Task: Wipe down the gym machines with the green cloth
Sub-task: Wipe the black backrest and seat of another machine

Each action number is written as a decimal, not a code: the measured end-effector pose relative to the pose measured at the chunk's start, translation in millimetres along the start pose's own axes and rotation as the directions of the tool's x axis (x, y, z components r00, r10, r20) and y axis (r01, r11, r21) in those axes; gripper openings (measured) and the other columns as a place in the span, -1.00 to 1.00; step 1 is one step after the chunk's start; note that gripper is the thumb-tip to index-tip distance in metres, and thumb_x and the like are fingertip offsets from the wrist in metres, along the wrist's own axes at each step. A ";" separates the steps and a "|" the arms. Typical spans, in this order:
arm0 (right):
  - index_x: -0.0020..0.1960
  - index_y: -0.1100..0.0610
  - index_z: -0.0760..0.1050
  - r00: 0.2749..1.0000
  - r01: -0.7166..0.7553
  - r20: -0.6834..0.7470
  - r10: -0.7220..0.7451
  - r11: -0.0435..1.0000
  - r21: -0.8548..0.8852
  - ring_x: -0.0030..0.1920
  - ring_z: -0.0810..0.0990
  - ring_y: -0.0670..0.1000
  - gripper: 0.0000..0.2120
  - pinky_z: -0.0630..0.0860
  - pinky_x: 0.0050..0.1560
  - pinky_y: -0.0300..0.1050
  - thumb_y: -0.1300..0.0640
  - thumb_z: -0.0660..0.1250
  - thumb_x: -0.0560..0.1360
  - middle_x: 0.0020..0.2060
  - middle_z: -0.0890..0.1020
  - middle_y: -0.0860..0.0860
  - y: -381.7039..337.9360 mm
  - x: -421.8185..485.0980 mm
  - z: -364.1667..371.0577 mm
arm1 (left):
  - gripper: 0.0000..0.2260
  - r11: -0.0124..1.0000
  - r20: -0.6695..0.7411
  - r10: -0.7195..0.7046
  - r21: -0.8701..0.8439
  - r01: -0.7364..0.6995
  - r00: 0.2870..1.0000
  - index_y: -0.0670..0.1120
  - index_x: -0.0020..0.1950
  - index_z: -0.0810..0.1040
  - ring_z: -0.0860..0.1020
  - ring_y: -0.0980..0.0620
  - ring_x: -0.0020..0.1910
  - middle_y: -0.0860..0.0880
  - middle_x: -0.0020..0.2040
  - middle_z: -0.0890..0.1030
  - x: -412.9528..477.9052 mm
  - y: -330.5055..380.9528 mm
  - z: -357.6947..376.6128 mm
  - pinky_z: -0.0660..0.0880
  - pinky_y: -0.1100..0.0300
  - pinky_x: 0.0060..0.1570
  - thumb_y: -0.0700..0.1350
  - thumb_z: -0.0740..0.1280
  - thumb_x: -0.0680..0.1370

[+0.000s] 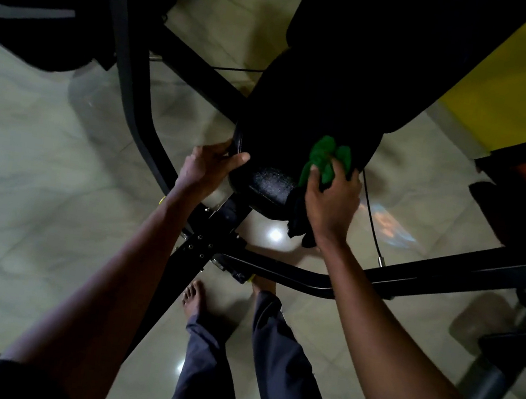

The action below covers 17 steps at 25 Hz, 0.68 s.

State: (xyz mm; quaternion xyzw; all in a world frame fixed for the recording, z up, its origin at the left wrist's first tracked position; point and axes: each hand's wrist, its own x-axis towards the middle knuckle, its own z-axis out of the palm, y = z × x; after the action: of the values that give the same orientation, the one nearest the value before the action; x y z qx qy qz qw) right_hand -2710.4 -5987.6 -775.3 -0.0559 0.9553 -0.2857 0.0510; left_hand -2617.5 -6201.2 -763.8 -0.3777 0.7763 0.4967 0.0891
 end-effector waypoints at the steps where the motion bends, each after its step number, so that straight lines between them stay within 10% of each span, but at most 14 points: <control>1: 0.33 0.16 0.53 0.996 -0.082 -0.027 0.085 0.993 0.083 0.22 0.48 0.23 -0.61 0.43 0.21 -0.11 -0.02 0.32 0.58 0.22 0.50 0.23 2.9 -6.3 1.2 | -0.53 1.000 -0.006 -0.008 0.002 0.008 1.000 0.26 0.29 0.54 0.58 0.13 0.19 0.11 0.15 0.67 -0.1 -1.0 1.4 0.52 0.03 0.23 0.39 0.36 0.43; 5: 0.39 0.22 0.46 0.968 -0.214 -0.057 0.243 0.926 0.311 0.20 0.42 0.12 -0.60 0.18 0.14 -0.44 0.09 0.32 0.60 0.25 0.43 0.25 0.4 -35.0 3.4 | -0.47 0.996 -0.060 -0.006 -0.093 0.000 0.998 0.20 0.43 0.45 0.52 0.15 0.30 0.06 0.29 0.61 -8.8 -4.9 14.5 0.47 0.14 0.28 0.32 0.35 0.49; 17: 0.40 0.24 0.37 0.911 -0.396 0.001 0.413 0.874 0.281 0.20 0.50 0.31 -0.57 0.44 0.14 -0.03 0.02 0.25 0.62 0.32 0.36 0.29 19.0 34.2 -1.1 | -0.56 1.000 -0.105 0.019 -0.011 -0.020 0.994 0.27 0.46 0.39 0.54 0.09 0.29 0.10 0.29 0.60 -13.3 2.5 16.2 0.51 0.10 0.25 0.22 0.31 0.57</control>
State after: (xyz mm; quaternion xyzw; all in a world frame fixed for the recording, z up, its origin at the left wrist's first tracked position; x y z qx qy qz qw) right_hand -2745.8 -5975.9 -787.2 0.1611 0.8977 -0.4003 0.0887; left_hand -2613.7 -6180.4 -763.1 -0.3962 0.7806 0.4816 0.0412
